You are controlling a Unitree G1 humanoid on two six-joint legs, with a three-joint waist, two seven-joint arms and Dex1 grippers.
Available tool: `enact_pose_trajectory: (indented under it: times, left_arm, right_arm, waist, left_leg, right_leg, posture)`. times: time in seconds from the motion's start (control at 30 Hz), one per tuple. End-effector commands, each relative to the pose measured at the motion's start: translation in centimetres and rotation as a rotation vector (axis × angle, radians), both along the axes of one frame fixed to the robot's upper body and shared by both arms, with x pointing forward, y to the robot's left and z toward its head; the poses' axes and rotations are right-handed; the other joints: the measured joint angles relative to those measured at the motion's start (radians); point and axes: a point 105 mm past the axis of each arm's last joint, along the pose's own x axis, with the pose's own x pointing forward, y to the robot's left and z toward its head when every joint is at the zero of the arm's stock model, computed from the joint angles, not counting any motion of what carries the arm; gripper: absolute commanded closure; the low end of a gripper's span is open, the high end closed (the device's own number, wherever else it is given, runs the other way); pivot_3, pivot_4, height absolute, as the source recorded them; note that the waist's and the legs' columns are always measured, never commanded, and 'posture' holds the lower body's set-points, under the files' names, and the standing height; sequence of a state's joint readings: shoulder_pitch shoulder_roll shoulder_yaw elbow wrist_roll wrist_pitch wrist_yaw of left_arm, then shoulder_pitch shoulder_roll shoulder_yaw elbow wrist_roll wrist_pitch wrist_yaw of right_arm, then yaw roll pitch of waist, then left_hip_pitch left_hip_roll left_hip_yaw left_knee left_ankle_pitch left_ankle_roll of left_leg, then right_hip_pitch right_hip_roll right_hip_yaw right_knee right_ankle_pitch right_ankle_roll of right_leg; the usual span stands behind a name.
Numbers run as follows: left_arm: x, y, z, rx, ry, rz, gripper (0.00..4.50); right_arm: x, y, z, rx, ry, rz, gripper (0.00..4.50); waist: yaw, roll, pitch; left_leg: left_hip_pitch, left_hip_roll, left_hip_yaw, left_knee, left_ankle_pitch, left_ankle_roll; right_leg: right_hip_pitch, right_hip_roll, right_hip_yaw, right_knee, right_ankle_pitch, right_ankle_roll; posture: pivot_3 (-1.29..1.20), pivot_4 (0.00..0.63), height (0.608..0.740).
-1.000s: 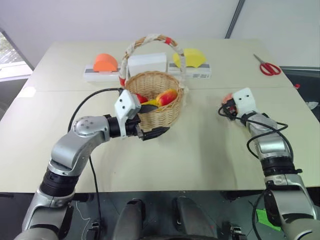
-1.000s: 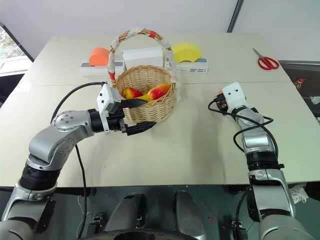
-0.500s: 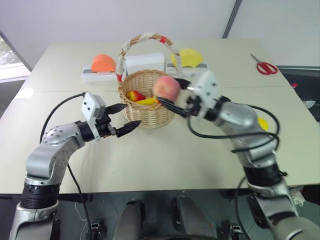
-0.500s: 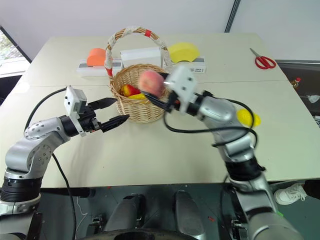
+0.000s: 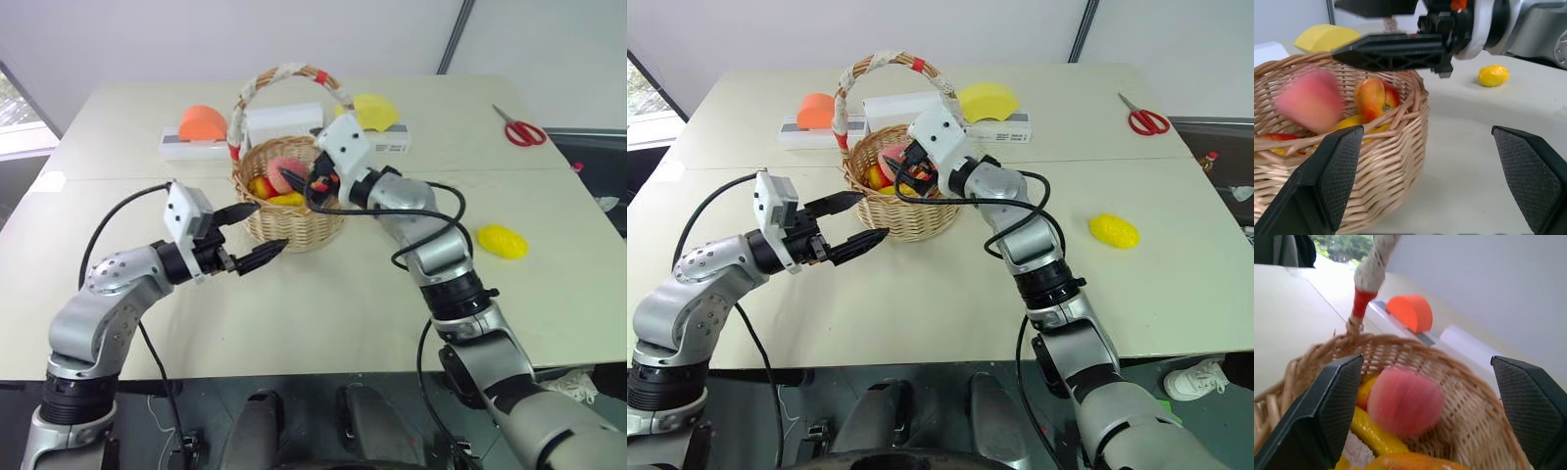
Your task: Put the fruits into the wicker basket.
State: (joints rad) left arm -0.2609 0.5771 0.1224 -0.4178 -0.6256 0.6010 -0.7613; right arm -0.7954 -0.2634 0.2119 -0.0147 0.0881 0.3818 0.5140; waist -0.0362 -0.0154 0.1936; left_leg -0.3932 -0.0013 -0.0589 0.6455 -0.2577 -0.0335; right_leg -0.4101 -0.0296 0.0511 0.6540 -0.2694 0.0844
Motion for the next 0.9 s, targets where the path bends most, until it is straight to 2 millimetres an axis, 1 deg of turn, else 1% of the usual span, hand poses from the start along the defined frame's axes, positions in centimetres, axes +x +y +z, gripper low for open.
enact_pose_trajectory:
  times: [0.03, 0.07, 0.1, 0.17, 0.23, 0.3, 0.37, 0.4, 0.43, 0.5, 0.57, 0.67, 0.77, 0.9]
  left_arm:
    - [-0.8, -1.4, 0.8, -0.021, -0.034, -0.062, 0.0]
    - [-0.8, -1.7, 0.8, -0.025, -0.032, -0.075, 0.0]
    - [-0.9, -2.0, 0.8, -0.031, -0.031, -0.094, 0.0]
    - [-1.0, -2.8, 0.8, -0.037, -0.025, -0.131, 0.0]
    - [-1.1, -3.6, 0.5, -0.033, -0.02, -0.172, 0.0]
    - [-1.3, -4.8, -0.1, -0.007, -0.01, -0.235, 0.0]
    - [-1.4, -5.6, -0.5, 0.008, -0.01, -0.273, 0.0]
    - [-1.4, -6.2, -0.6, 0.013, -0.014, -0.298, 0.0]
    - [-1.4, -6.6, -0.7, 0.017, -0.018, -0.315, 0.0]
    - [-1.5, -7.7, -1.2, 0.044, -0.029, -0.362, 0.0]
    - [-1.6, -8.2, -1.3, 0.05, -0.034, -0.391, 0.0]
    - [-1.6, -8.6, -1.1, 0.037, -0.041, -0.405, 0.0]
    - [-1.6, -8.7, -1.1, 0.037, -0.042, -0.407, 0.0]
    - [-1.8, -8.2, -1.4, 0.047, -0.037, -0.388, 0.0]
  right_arm:
    - [-3.2, -3.0, 1.9, 0.032, -0.084, 0.068, 0.03]
    - [-4.2, -4.0, 1.5, 0.021, -0.068, 0.083, 0.03]
    - [-4.8, -5.5, 0.7, -0.002, -0.034, 0.063, 0.03]
    - [-5.2, -8.1, -0.8, -0.046, 0.028, -0.017, 0.03]
    - [-5.3, -11.0, -2.5, -0.092, 0.081, -0.132, 0.03]
    - [-5.2, -14.8, -4.8, -0.119, 0.153, -0.303, 0.03]
    - [-5.3, -17.1, -5.9, -0.108, 0.192, -0.408, 0.03]
    - [-5.2, -19.0, -6.7, -0.102, 0.207, -0.502, 0.03]
    - [-5.2, -20.3, -7.2, -0.102, 0.215, -0.565, 0.03]
    - [-5.5, -23.6, -8.7, -0.123, 0.252, -0.706, 0.03]
    - [-5.9, -25.1, -9.8, -0.16, 0.282, -0.752, 0.03]
    - [-5.8, -27.2, -11.3, -0.274, 0.308, -0.804, 0.03]
    - [-5.2, -28.4, -12.0, -0.333, 0.316, -0.829, 0.03]
    - [-4.4, -29.5, -12.4, -0.404, 0.299, -0.855, 0.03]
  waist:
    - [0.005, 0.0, 0.0]
    - [0.014, 0.0, 0.0]
    - [0.021, 0.0, 0.0]
    - [0.022, 0.0, 0.0]
    - [0.02, 0.0, 0.0]
    - [0.019, 0.0, 0.0]
    - [0.017, 0.0, 0.0]
    - [0.014, 0.0, 0.0]
    - [0.016, 0.0, 0.0]
    - [0.018, 0.0, 0.0]
    - [0.02, 0.0, 0.0]
    - [0.015, 0.001, 0.0]
    - [0.016, 0.001, -0.001]
    - [0.017, 0.001, -0.001]
  left_leg:
    - [0.0, 0.0, 0.0, 0.0, 0.0, 0.0]
    - [0.0, 0.0, -0.001, 0.0, 0.0, 0.0]
    - [0.0, -0.001, -0.001, 0.0, 0.0, 0.001]
    - [-0.001, -0.001, 0.0, 0.0, -0.001, 0.001]
    - [0.0, -0.001, 0.0, 0.001, -0.001, 0.001]
    - [0.001, -0.001, 0.001, 0.001, -0.001, 0.001]
    - [0.001, -0.001, 0.002, 0.001, -0.001, 0.001]
    - [0.002, -0.001, 0.002, 0.0, -0.001, 0.001]
    - [0.002, -0.001, 0.003, 0.001, -0.001, 0.001]
    - [0.002, -0.001, 0.003, 0.001, -0.001, 0.001]
    - [0.002, -0.002, 0.005, 0.001, -0.001, 0.001]
    - [0.002, -0.001, 0.006, 0.001, -0.001, 0.001]
    - [0.002, -0.001, 0.007, 0.001, -0.001, 0.001]
    - [0.002, -0.001, 0.007, 0.002, -0.001, 0.001]
  right_leg:
    - [0.0, 0.0, 0.0, 0.0, 0.0, 0.0]
    - [0.001, 0.0, 0.0, -0.001, 0.0, 0.0]
    - [0.001, -0.001, 0.0, -0.002, 0.0, 0.0]
    - [0.001, -0.001, 0.0, -0.003, 0.0, 0.0]
    - [0.002, -0.001, 0.0, -0.003, 0.0, 0.0]
    - [0.002, 0.001, 0.0, -0.003, 0.0, 0.0]
    - [0.003, 0.002, 0.0, -0.003, 0.0, 0.0]
    - [0.003, 0.002, 0.001, -0.003, 0.0, 0.0]
    - [0.002, 0.003, 0.001, -0.002, 0.0, 0.0]
    - [0.002, 0.003, 0.001, -0.002, 0.0, 0.0]
    - [0.003, 0.003, 0.001, -0.002, 0.0, 0.0]
    - [0.003, 0.003, 0.001, -0.002, 0.0, 0.0]
    - [0.004, 0.003, 0.001, -0.002, 0.0, 0.0]
    - [0.004, 0.003, 0.001, -0.002, 0.0, 0.0]
  posture:
    - [0.0, 0.15, 0.74]
    - [0.0, 0.15, 0.74]
    - [0.0, 0.15, 0.74]
    - [0.0, 0.15, 0.74]
    - [0.0, 0.15, 0.74]
    - [0.0, 0.15, 0.74]
    - [0.0, 0.15, 0.74]
    - [0.0, 0.15, 0.74]
    - [0.0, 0.15, 0.74]
    - [0.0, 0.15, 0.74]
    - [0.0, 0.15, 0.74]
    - [0.0, 0.15, 0.74]
    - [0.0, 0.15, 0.74]
    - [0.0, 0.15, 0.74]
